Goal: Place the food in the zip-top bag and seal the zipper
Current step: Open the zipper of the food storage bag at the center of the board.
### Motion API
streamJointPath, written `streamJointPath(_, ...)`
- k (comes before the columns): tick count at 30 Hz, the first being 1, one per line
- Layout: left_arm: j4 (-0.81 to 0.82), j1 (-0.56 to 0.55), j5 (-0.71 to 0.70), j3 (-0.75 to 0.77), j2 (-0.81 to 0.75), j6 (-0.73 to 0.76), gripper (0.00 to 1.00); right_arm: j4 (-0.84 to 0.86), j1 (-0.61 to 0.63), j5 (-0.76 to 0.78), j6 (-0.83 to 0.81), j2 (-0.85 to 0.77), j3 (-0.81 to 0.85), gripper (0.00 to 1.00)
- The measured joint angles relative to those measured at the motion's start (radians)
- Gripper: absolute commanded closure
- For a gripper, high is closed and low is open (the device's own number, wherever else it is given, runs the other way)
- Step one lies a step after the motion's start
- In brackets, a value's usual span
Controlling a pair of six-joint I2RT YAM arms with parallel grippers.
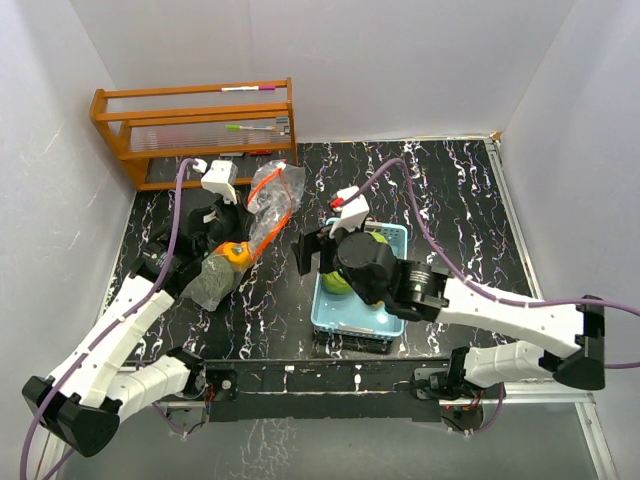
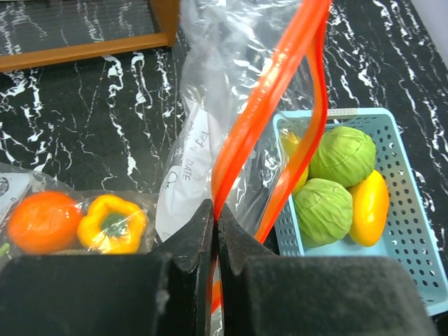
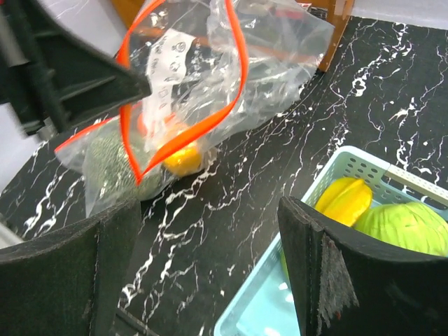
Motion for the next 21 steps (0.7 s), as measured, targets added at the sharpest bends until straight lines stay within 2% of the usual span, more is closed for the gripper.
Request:
streamJointPath(9, 0.016, 0.0, 0.087, -0.002, -0.039, -0.04, 1.0, 0.256, -0.225, -0.213, 0.021, 0.105, -0.072, 0.22)
streamJointPath(15, 0.05, 0.0, 0.136, -0.031, -0.065, -0.069, 1.0, 0.372, -0.269, -0.354, 0.039, 0.191, -0.069, 0.27)
streamJointPath(16, 0.057, 0.0, 0.142, -0.035, -0.064, -0.072, 1.0, 0.382, -0.269, -0.374, 0.042, 0.209, -0.069, 0.3)
streamJointPath(17, 0.06, 0.0, 0.148, -0.041, -0.064, -0.076, 1.0, 0.389, -0.269, -0.39, 0.043, 0.224, -0.068, 0.38)
streamJointPath(21, 0.067, 0.0, 0.167, -0.054, -0.064, -0.086, 1.0, 0.389, -0.268, -0.422, 0.049, 0.268, -0.067, 0.8)
